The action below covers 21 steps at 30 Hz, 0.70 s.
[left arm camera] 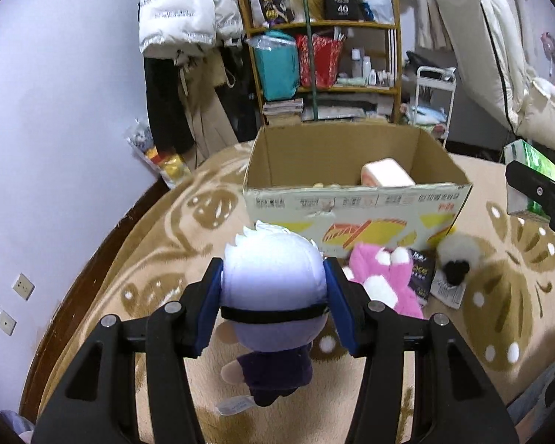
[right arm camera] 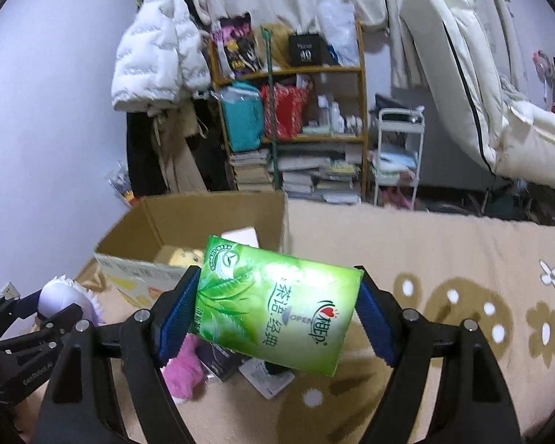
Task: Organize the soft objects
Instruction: 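Grasp the purple-haired doll with the left tool while the right tool grasps the green tissue pack, then carry the doll with the left tool while the right tool carries the tissue pack over the box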
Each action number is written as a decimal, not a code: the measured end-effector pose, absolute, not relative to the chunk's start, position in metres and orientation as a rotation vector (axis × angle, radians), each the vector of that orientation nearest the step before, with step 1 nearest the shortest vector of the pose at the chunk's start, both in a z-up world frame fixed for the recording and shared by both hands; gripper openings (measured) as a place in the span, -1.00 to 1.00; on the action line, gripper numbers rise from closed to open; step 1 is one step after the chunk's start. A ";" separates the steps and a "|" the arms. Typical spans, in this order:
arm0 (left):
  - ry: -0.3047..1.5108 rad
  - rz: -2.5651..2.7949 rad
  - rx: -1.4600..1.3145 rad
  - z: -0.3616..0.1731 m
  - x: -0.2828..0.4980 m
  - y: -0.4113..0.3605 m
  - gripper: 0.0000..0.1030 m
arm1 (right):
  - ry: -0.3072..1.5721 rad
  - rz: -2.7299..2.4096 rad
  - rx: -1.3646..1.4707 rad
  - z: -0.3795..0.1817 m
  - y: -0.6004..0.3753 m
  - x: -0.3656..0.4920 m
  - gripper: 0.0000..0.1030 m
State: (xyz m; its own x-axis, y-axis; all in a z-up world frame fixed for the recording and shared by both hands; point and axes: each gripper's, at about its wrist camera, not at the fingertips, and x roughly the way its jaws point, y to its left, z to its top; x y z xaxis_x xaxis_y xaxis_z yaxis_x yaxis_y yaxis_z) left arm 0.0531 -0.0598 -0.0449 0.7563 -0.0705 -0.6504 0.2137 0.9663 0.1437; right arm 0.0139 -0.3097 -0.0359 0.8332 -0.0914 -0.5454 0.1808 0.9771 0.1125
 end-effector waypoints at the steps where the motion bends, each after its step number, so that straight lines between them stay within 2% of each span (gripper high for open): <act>1: 0.687 -0.155 0.218 -0.043 0.052 -0.060 0.01 | 0.553 -0.131 0.164 -0.034 -0.310 0.012 0.62; 13: 0.576 -0.141 0.129 -0.015 0.048 -0.044 0.02 | 0.369 -0.112 0.066 0.006 -0.282 -0.003 0.62; 21: 0.538 -0.151 0.139 0.005 0.062 -0.043 0.02 | 0.338 -0.077 0.063 0.024 -0.282 0.016 0.62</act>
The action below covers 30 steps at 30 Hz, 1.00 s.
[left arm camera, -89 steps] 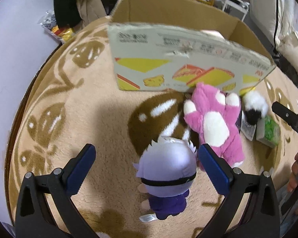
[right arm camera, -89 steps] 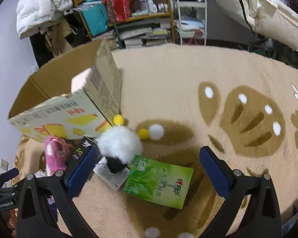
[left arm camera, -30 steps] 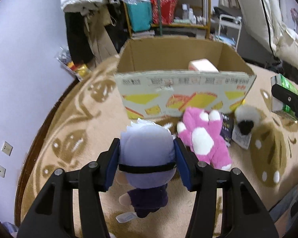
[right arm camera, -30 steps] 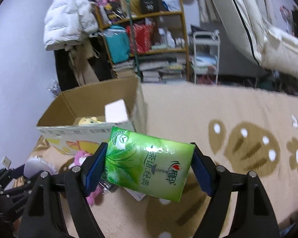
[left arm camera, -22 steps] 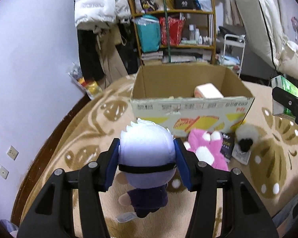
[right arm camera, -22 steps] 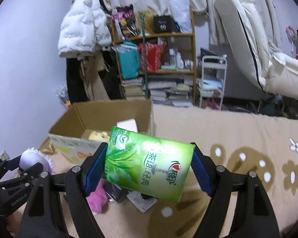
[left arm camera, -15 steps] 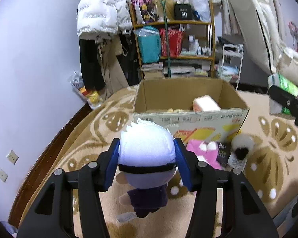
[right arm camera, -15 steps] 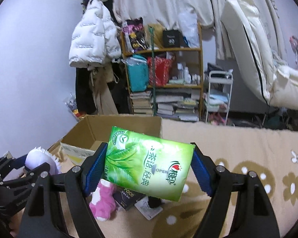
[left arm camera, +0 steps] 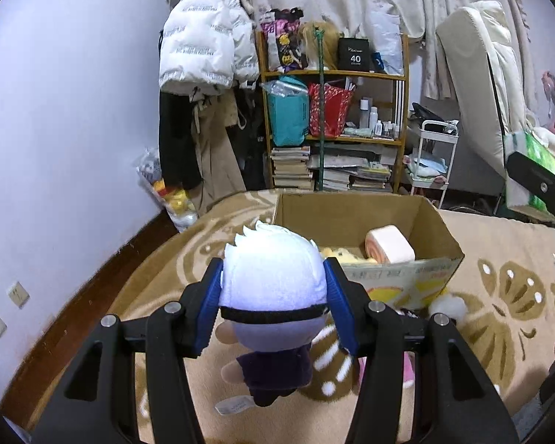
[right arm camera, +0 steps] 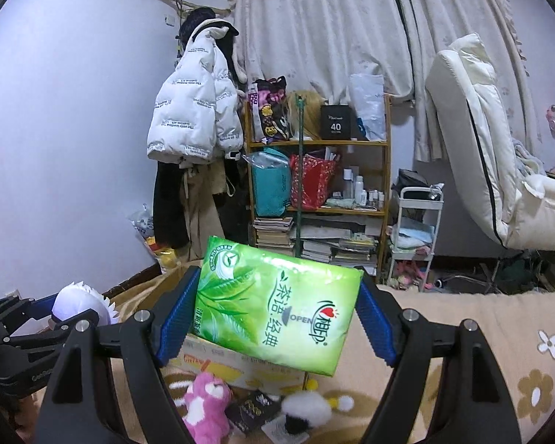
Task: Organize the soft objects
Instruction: 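Carry the doll with the left tool while the right tool carries the tissue pack over the box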
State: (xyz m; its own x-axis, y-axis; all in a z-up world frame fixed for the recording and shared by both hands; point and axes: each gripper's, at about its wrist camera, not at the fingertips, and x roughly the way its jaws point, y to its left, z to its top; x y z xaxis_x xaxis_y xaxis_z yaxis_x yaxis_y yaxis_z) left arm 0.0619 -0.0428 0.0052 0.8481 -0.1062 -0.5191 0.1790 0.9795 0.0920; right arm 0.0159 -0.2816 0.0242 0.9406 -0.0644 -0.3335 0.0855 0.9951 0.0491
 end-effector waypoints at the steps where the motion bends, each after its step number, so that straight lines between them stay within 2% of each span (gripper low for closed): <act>1: 0.526 -0.147 0.147 0.008 0.064 -0.043 0.02 | 0.337 -0.075 0.064 0.026 -0.281 0.020 0.62; 16: 0.512 -0.169 0.133 0.021 0.123 -0.045 0.02 | 0.378 -0.057 0.100 0.022 -0.299 0.085 0.62; 30: 0.537 -0.208 0.199 -0.010 0.150 -0.083 0.02 | 0.472 -0.048 0.076 -0.014 -0.308 0.115 0.63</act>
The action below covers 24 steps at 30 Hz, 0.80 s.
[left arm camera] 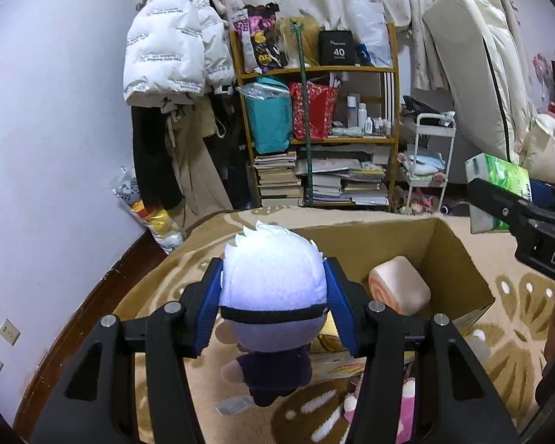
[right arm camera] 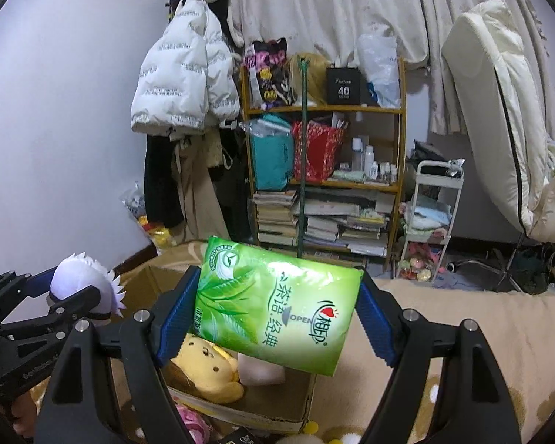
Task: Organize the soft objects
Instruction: 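Carry the doll with the left tool while the right tool carries the tissue pack over the box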
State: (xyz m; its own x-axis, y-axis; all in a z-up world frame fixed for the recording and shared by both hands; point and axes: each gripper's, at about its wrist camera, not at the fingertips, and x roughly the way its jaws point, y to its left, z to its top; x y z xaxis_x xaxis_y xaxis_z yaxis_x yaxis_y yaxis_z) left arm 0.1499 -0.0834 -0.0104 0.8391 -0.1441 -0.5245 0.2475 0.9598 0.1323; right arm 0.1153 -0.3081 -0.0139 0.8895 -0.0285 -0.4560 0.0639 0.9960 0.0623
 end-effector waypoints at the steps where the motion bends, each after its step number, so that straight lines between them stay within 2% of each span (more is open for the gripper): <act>1: 0.536 -0.212 0.205 -0.013 0.151 -0.085 0.02 | 0.480 -0.046 0.075 -0.018 -0.308 0.117 0.63; 17: 0.488 -0.250 0.146 -0.015 0.171 -0.090 0.02 | 0.548 0.023 0.092 -0.046 -0.306 0.136 0.63; 24: 0.528 -0.264 0.096 -0.020 0.183 -0.085 0.04 | 0.574 0.050 0.120 -0.057 -0.306 0.140 0.63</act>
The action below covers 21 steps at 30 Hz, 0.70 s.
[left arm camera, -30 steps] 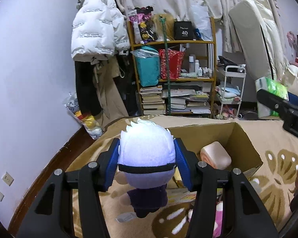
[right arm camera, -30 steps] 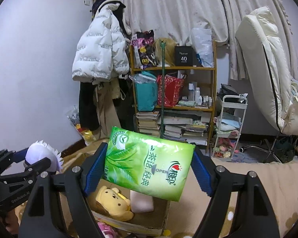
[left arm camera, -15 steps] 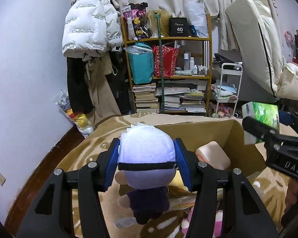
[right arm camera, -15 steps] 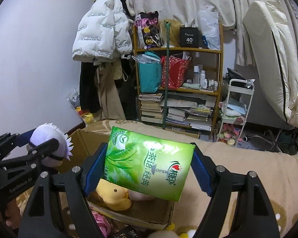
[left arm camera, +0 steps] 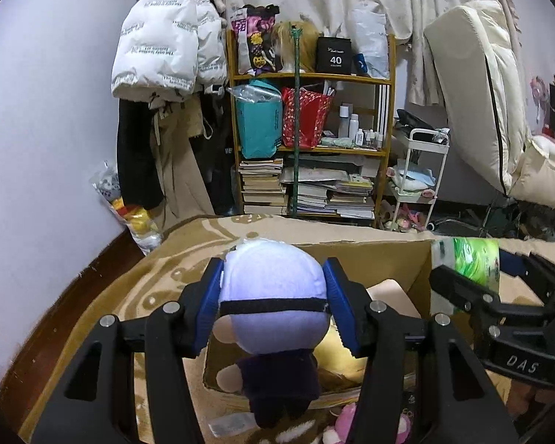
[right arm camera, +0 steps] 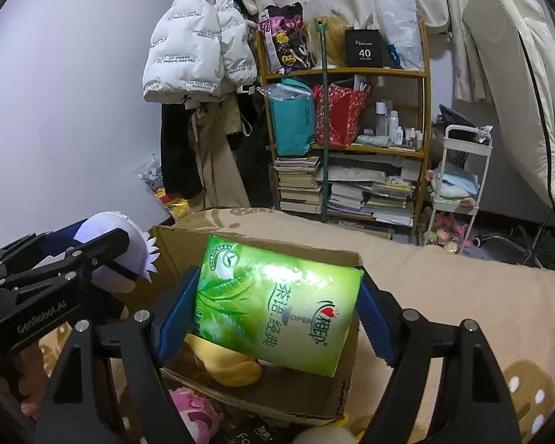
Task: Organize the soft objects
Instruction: 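Carry the doll with the left tool while the right tool carries the tissue pack over the box, then open both tools to drop the doll and tissue pack into the box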
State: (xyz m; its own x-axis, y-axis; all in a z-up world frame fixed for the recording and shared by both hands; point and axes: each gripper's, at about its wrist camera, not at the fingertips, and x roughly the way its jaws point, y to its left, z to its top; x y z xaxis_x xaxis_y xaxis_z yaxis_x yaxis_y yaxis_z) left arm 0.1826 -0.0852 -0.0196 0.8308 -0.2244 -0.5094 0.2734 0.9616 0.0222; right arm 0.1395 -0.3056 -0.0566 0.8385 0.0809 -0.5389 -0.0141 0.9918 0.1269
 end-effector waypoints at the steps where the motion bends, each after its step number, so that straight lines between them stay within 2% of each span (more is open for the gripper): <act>1: 0.536 -0.267 0.085 -0.020 0.185 -0.084 0.04 | 0.576 0.051 0.121 -0.058 -0.306 0.139 0.63; 10: 0.613 -0.261 0.112 -0.027 0.203 -0.093 0.07 | 0.605 0.073 0.120 -0.065 -0.304 0.141 0.63; 12: 0.613 -0.255 0.117 -0.028 0.201 -0.094 0.14 | 0.611 0.074 0.114 -0.066 -0.303 0.142 0.63; 14: 0.615 -0.256 0.124 -0.028 0.200 -0.095 0.32 | 0.616 0.070 0.107 -0.067 -0.303 0.143 0.64; 21: 0.605 -0.235 0.127 -0.022 0.196 -0.092 0.54 | 0.644 0.069 0.141 -0.070 -0.305 0.142 0.65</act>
